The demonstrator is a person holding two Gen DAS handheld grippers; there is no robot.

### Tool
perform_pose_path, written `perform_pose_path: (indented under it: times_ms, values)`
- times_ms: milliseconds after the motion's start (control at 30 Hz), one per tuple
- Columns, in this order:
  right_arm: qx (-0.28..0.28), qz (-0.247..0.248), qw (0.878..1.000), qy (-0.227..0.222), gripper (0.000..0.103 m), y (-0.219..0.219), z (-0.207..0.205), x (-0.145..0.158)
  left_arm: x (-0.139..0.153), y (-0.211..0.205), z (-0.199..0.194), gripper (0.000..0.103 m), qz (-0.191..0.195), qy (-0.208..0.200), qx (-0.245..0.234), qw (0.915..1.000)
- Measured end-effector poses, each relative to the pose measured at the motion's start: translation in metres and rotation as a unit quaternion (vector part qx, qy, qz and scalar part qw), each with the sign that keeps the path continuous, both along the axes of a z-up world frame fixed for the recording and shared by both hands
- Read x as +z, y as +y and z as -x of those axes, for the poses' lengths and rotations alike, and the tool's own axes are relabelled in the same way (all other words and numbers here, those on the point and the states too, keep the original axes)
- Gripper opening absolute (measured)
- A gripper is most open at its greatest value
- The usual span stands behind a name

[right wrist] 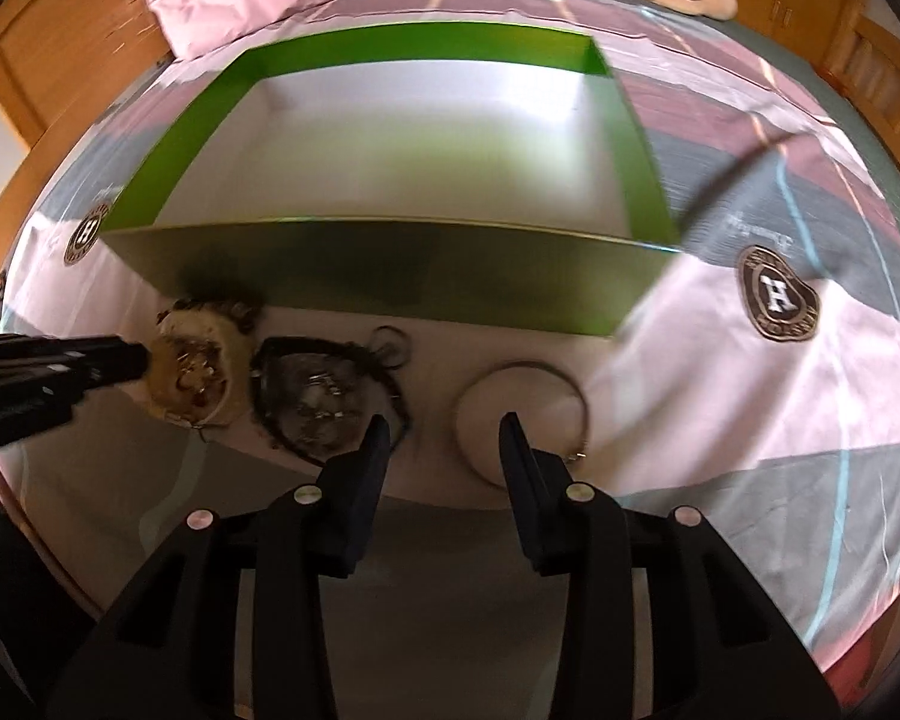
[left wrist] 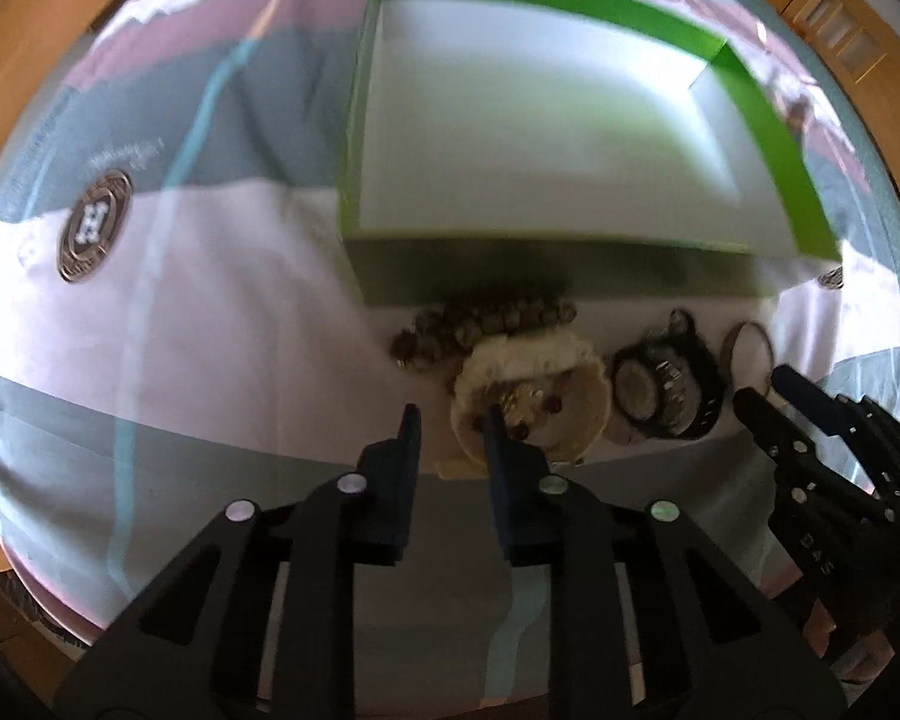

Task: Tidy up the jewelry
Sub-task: 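Grasp the cream watch with the left tool while the right tool grasps the black watch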

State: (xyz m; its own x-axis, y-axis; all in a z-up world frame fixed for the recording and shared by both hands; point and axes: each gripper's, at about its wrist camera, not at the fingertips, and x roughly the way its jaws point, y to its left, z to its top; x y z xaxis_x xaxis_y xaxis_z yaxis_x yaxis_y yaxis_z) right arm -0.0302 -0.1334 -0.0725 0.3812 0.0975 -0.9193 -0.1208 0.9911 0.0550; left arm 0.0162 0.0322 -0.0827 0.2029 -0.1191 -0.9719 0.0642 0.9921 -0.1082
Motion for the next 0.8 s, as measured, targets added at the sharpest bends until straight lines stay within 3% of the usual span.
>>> perform_pose_path:
  times_ms: [67,133,200,267,367,567,733,800]
  values:
    - [0.014,-0.004,1.000,0.004,0.031,0.009,-0.008,0.000,-0.010,0.000,-0.001,0.019,-0.003,0.012,0.003,0.9999]
    - [0.031,0.023,0.999,0.008,0.022,0.020,-0.017,-0.003,-0.016,0.000,-0.003,0.017,0.000,0.018,0.006,0.9998]
    - [0.044,0.055,0.997,0.014,0.018,0.027,-0.023,-0.008,-0.019,0.001,-0.004,0.014,0.001,0.018,0.008,0.9998]
    - [0.055,0.050,0.997,0.035,0.014,0.029,-0.026,-0.016,-0.022,0.003,-0.004,0.014,-0.003,0.019,0.010,0.9998]
    - [0.067,0.051,0.995,0.045,0.012,0.031,-0.024,-0.023,-0.023,0.004,-0.002,0.014,-0.005,0.017,0.010,0.9998]
    - [0.069,0.055,0.996,0.026,0.012,0.034,-0.011,-0.022,-0.026,-0.008,0.000,0.019,-0.025,0.003,0.012,0.9996]
    - [0.062,0.060,0.996,0.018,0.013,0.032,-0.007,-0.022,-0.027,-0.013,0.001,0.048,-0.058,-0.019,0.017,0.9980]
    - [0.066,0.067,0.995,0.010,0.013,0.031,0.003,-0.021,-0.030,-0.010,0.000,0.048,-0.049,-0.017,0.025,0.9983]
